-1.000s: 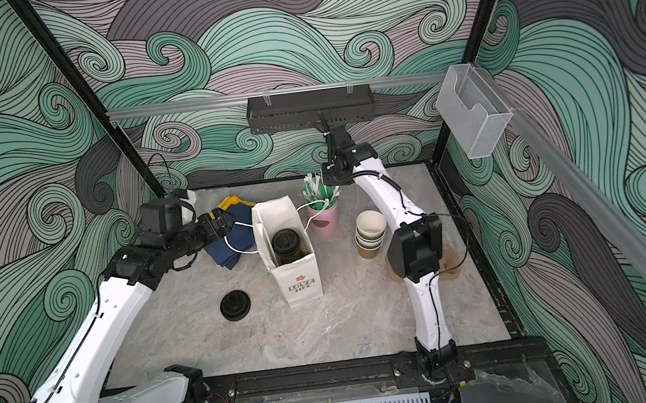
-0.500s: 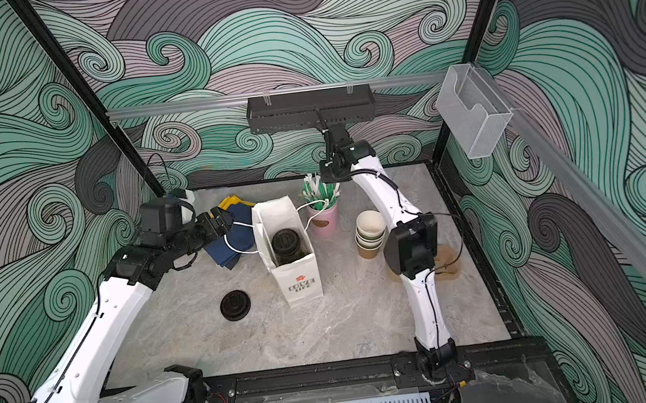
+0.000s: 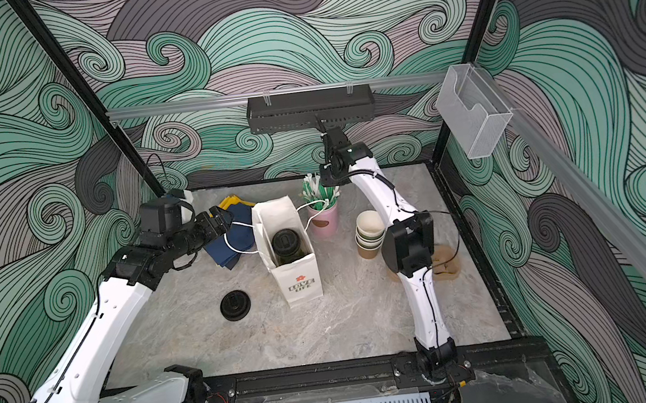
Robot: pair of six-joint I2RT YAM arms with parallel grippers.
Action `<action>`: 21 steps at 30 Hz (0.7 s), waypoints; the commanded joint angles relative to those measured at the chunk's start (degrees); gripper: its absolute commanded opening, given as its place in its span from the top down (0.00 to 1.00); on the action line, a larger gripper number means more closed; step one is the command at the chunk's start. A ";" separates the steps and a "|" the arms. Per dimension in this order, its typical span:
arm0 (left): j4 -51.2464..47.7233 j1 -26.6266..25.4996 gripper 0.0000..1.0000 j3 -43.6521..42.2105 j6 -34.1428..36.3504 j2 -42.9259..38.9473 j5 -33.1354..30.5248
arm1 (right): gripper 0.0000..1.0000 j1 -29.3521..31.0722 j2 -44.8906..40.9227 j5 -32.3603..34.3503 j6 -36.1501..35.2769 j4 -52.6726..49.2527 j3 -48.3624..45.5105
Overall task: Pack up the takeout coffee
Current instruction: 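Lower the right gripper back to the straws in the pink cup, then pull one green-wrapped straw up out of the pink cup with the right gripper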
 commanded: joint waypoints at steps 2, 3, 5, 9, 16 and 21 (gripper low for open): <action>0.93 0.39 0.14 0.53 -0.58 -1.42 -0.99 | 0.92 -0.01 -1.94 0.90 0.09 -1.20 0.84; 0.96 0.33 0.14 0.53 -0.62 -1.42 -0.99 | 0.92 -0.03 -2.41 0.94 0.11 -1.30 0.75; 0.96 0.33 0.14 0.47 -0.67 -1.42 -0.91 | 0.92 0.10 -3.35 0.90 0.13 -1.28 0.40; 1.07 0.33 0.14 0.31 -0.74 -1.43 -0.91 | 0.92 0.24 -5.55 0.15 -0.31 -0.34 -0.69; 1.00 0.37 0.14 -0.01 -0.84 -1.63 -0.82 | 0.93 0.43 -11.42 0.03 -0.58 6.63 -7.86; 0.96 0.33 0.14 -0.27 -0.77 -2.28 -0.92 | 0.94 0.73 -15.89 0.45 -1.09 14.17 -14.49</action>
